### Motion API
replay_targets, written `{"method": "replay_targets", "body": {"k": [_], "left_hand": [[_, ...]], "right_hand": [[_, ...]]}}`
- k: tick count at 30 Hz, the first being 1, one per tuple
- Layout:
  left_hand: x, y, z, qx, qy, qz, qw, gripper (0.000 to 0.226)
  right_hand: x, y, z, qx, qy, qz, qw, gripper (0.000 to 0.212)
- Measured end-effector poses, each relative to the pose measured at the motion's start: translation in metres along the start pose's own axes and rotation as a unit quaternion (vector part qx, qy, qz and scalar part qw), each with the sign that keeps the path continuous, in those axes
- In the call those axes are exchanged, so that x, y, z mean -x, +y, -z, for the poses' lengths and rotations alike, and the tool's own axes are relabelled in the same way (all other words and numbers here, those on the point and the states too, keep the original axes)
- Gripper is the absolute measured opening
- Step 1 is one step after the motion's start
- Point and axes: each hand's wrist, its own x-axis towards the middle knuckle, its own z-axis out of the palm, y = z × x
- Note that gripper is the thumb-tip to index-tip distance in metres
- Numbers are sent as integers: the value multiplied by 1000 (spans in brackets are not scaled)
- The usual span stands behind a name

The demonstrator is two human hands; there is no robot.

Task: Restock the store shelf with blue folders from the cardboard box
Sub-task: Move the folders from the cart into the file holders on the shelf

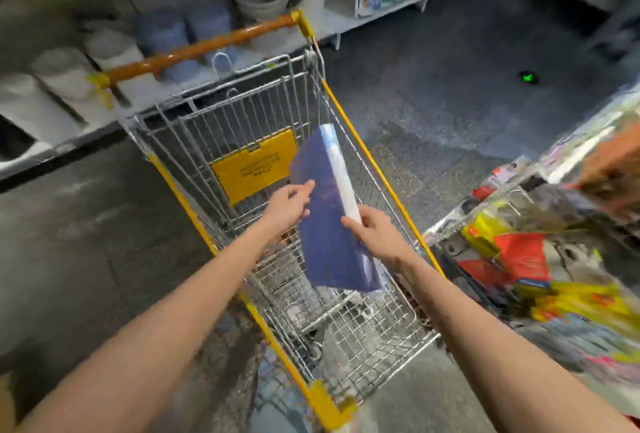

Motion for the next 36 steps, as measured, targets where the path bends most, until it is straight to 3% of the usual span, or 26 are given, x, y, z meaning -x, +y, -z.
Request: {"method": "replay_targets", "body": {"k": [4, 8, 12, 18, 24, 28, 32, 34, 36], "left_hand": [[54, -1, 3, -58, 55, -36, 996, 23], [102, 7, 4, -60, 64, -35, 995, 23], [144, 27, 9, -84, 70, -48, 993, 29], [189, 47, 21, -112, 95, -105, 984, 44], [230, 50, 29, -24, 59, -136, 989, 65], [267, 58, 29, 69, 65, -161, 982, 54], [283, 51, 14, 135, 40, -208, 968, 69], [302, 50, -6, 130, 29, -236, 962, 76], [323, 56, -30, 132, 14, -265, 955, 74]], "right_hand": [[57, -31, 29, -94, -15, 18, 995, 24], [95, -42, 49, -135, -38, 49, 989, 58], [121, -51, 59, -145, -55, 73, 985, 73], [175, -80, 77, -160, -61, 103, 980, 31], [246, -121, 95, -247, -79, 105, 960, 29], [287, -136, 94, -274, -27, 93, 957, 37], [318, -138, 90, -248, 58, 80, 964, 71], [341, -130, 95, -222, 137, 69, 963, 60], [364, -123, 110, -222, 217, 84, 947, 33]]}}
